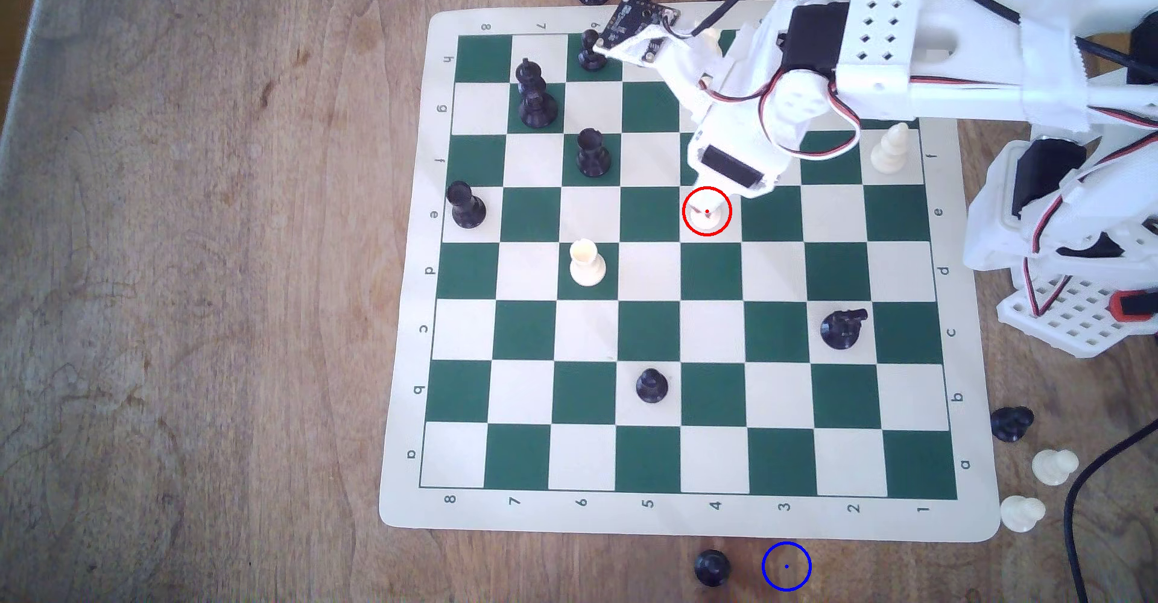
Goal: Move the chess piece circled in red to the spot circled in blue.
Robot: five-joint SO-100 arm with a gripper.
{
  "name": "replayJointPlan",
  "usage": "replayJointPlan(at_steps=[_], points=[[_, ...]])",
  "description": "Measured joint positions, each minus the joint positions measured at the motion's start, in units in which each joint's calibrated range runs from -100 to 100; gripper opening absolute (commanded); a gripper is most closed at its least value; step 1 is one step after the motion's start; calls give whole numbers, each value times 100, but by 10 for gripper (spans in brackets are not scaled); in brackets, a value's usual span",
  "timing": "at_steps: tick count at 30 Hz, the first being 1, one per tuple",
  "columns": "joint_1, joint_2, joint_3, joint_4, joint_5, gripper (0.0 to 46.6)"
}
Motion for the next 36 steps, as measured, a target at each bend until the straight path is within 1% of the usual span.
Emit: replayJointPlan(at_steps=[4, 10, 15, 20, 27, 31, 32, 36], points=[[-170, 293, 0, -80, 0, 135], [-177, 494, -199, -247, -10, 129], [-332, 662, -262, -255, -49, 125], [-332, 762, -262, -255, -49, 112], [-332, 863, -262, -255, -49, 111], [-361, 871, -262, -255, -49, 91], [-369, 880, -262, -255, -49, 73], [-369, 880, -262, -255, -49, 24]])
